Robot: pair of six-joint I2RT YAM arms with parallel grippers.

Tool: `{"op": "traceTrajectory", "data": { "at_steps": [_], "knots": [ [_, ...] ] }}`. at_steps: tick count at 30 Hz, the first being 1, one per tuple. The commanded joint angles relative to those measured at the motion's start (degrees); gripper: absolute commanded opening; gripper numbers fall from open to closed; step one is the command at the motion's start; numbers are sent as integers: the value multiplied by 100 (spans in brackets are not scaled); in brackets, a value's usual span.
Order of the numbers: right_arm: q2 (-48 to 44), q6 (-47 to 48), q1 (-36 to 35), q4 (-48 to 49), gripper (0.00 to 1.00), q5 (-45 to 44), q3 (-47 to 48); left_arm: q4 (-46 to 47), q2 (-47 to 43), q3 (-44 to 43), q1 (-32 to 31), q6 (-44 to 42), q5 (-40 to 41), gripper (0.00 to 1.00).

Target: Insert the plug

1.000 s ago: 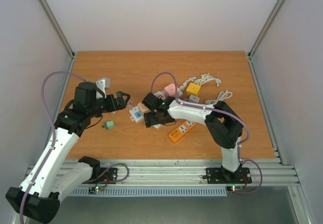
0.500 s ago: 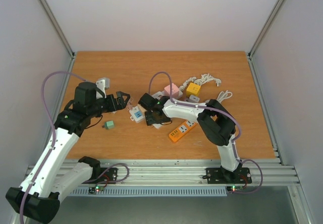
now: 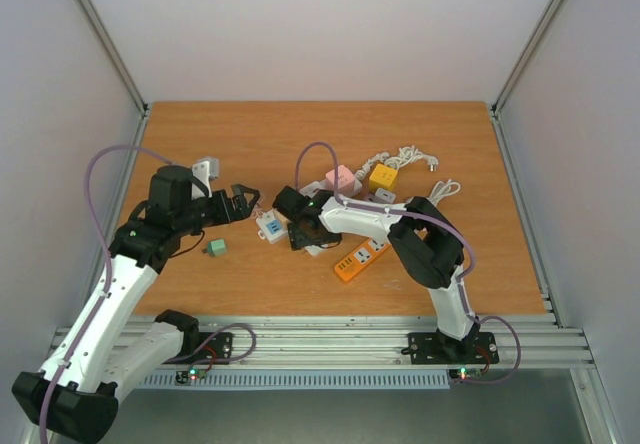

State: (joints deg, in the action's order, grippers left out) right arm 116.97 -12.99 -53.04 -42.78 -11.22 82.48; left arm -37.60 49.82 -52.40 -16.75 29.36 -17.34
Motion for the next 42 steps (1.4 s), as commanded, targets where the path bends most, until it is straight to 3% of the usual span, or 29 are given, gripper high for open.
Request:
{"op": "traceTrajectory", "data": {
  "at_steps": [1, 6, 10, 21, 30, 35, 42],
  "knots": [
    [332, 81, -146, -624, 82, -78, 185, 369, -43, 44, -15, 81, -86, 99],
    [223, -43, -163, -551, 64, -138, 77, 438, -56, 155, -13, 145, -201, 99],
    [-109, -189, -159, -228, 59, -200, -88, 858, 9, 435, -58, 452, -616, 99],
    [-1560, -835, -8, 288, 58, -510, -567, 2084, 145, 1319, -641, 1393, -689, 96],
    [-2729, -1575, 249, 345, 59, 111, -801, 4668, 383, 2337, -1448, 2045, -982, 88],
    [-3225, -1763, 259, 438, 59, 387, -794, 5167, 545, 2437, -1761, 2101, -842, 80],
    [-3429, -2027, 251, 348, 59, 513, -688, 5747, 934, 2386, -2016, 2296, -836, 60]
  ]
}}
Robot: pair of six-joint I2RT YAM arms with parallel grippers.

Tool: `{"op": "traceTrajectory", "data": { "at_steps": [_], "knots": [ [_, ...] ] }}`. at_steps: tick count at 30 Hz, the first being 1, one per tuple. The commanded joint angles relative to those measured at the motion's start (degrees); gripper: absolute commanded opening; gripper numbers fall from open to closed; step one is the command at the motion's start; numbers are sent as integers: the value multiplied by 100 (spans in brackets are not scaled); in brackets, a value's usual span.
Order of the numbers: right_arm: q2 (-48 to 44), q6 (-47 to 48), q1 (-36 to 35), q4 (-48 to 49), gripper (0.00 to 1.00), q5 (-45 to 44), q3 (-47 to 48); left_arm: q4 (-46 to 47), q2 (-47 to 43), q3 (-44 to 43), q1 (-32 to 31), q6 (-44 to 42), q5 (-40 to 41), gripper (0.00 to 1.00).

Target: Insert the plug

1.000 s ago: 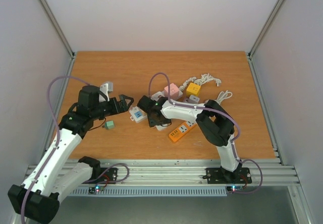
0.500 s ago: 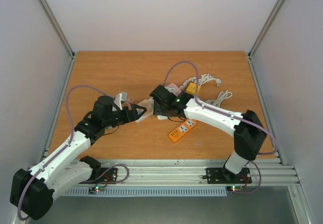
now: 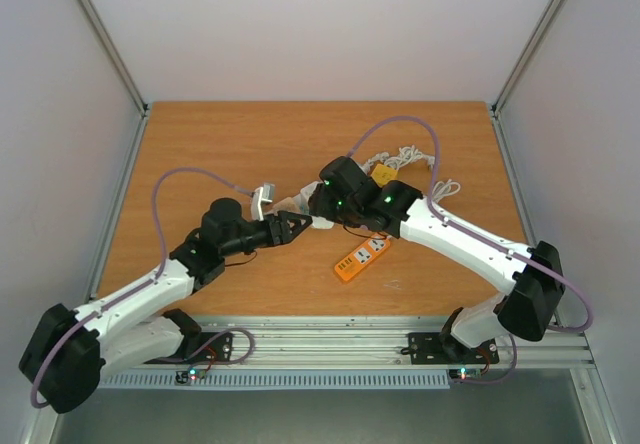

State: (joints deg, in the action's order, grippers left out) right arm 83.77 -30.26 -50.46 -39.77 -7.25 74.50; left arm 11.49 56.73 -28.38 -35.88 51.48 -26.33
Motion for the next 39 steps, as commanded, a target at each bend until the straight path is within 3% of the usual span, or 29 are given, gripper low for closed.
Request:
{"op": "traceTrajectory", "data": {
  "at_steps": [1, 6, 8, 17, 22, 26, 30, 36, 39],
  "knots": [
    [-111, -324, -3, 24, 59, 132, 128, 908, 322, -26, -119, 125, 34, 58],
    [-99, -392, -6, 1, 59, 249, 160, 1179, 629, -94, -152, 283, -34, 43],
    [-83, -406, -8, 4, 59, 248, 154, 1197, 679, -102, -151, 361, 15, 31],
    [-88, -195, 71, -13, 63, 260, 292, 684, 440, -245, -161, 258, 150, 1],
    [-421, 479, 265, 160, 82, 641, 177, 339, 284, -450, -163, 207, 206, 1],
    [-1017, 981, 676, 592, 90, 1545, -310, 112, 217, -766, -155, 270, 52, 0],
    [-1853, 1060, 1119, 1690, 98, 2754, -1170, 128, 199, -1158, -147, 572, -357, 1],
    [-2722, 904, 1241, 2487, 97, 3254, -1622, 565, 98, -1631, -137, 1290, -1035, 0],
    [-2739, 708, 1244, 3023, 85, 3691, -1650, 914, 93, -1791, -139, 1600, -1364, 0]
  ]
}}
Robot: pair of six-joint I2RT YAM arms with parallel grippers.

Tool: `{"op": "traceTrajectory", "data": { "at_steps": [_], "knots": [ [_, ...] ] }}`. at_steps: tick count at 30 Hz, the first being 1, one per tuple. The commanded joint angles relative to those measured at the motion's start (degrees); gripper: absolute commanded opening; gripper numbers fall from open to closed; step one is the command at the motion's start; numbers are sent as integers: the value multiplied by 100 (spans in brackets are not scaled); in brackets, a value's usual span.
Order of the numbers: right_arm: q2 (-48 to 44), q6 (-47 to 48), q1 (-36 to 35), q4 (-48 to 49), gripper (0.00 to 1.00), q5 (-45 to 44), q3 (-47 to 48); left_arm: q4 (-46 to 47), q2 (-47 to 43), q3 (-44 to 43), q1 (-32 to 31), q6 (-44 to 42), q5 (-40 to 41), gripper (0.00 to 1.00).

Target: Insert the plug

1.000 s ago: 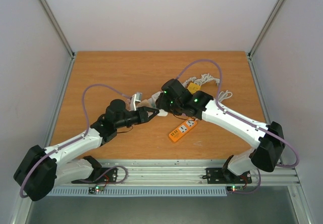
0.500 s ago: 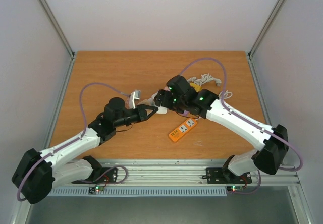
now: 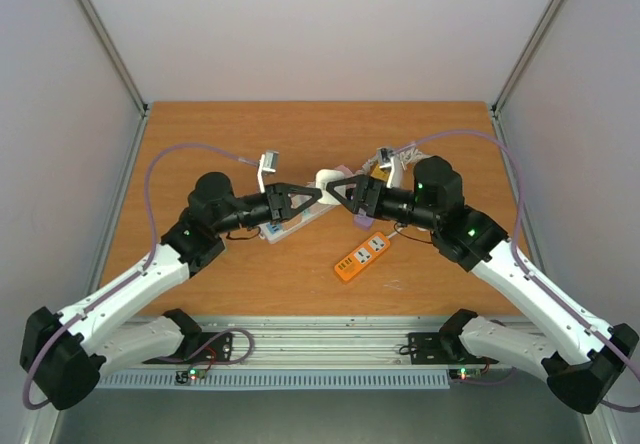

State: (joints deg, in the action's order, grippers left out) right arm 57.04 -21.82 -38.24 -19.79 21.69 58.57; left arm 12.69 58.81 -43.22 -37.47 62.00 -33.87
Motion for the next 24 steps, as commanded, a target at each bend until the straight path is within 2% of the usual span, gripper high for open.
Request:
{"op": "traceTrajectory", "data": {
  "at_steps": [1, 4, 7, 13, 21, 24],
  "knots": [
    [-29, -196, 19, 1320, 79, 1013, -53, 917, -115, -356, 21, 589, -759, 1],
    [158, -503, 12, 2360, 69, 1558, -17, 913, -185, -550, 130, 459, -1205, 1],
    [328, -740, -8, 2811, 61, 1937, 96, 998, -185, -672, 153, 453, -1472, 0],
    [310, -718, -16, 2587, 49, 2014, 189, 755, -177, -833, 193, 418, -1679, 0],
    [169, -631, -16, 2557, 25, 2086, 9, 410, -204, -943, 364, 194, -1849, 0],
    [173, -693, -10, 2536, 14, 2066, 12, 92, -243, -967, 464, 59, -1799, 11]
  ]
}}
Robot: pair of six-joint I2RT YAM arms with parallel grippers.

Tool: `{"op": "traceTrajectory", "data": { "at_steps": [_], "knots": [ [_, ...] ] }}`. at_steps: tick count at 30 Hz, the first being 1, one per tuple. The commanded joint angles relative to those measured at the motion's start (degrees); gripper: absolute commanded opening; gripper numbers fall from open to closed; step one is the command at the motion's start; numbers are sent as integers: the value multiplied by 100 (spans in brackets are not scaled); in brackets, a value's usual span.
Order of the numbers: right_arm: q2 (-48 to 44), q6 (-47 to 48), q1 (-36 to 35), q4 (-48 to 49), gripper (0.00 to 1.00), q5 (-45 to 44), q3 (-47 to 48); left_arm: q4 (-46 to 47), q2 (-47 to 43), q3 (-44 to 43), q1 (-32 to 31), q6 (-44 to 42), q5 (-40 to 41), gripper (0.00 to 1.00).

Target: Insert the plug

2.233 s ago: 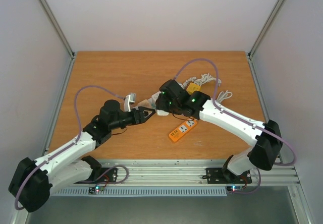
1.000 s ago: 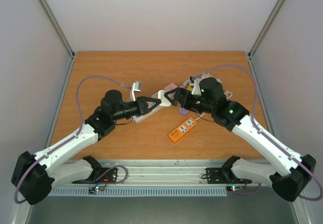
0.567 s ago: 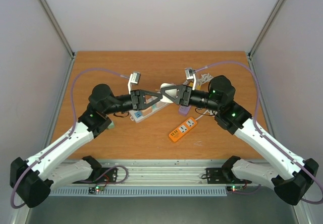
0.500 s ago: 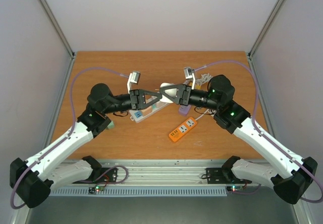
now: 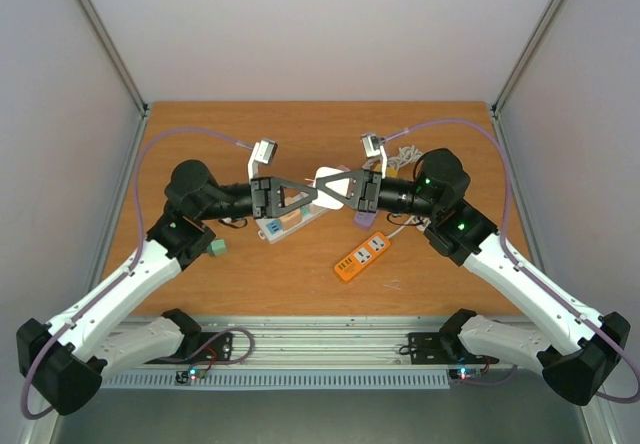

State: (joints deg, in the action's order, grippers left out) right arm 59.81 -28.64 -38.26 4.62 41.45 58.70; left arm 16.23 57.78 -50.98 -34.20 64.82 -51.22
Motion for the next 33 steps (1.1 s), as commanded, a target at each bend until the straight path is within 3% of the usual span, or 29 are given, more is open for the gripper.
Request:
{"op": "traceTrajectory", "data": {
  "at_steps": [1, 6, 9, 13, 17, 23, 33],
  "knots": [
    [-96, -35, -14, 79, 10, 79, 6, -338, -149, -188, 167, -261, -45, 16],
    [-76, -18, -4, -295, 1, -244, 97, -809, -311, -105, 365, -491, 172, 67],
    [-11, 160, -4, -990, 1, -613, 231, -1853, -570, -215, 487, -1018, 686, 83],
    [147, 258, 3, -2119, 1, -1264, 436, -3992, -989, -670, 519, -2122, 2400, 91],
    [253, 159, 3, -3610, 1, -2267, 472, -5302, -1399, -1027, 521, -2833, 4232, 96],
    [381, -618, 3, -5065, 1, -3921, 112, -5714, -1867, -1118, 519, -3663, 5216, 99],
    [879, -1532, 180, -5664, 1, -4937, -289, -5633, -1897, -767, 524, -4390, 5792, 99]
  ]
}}
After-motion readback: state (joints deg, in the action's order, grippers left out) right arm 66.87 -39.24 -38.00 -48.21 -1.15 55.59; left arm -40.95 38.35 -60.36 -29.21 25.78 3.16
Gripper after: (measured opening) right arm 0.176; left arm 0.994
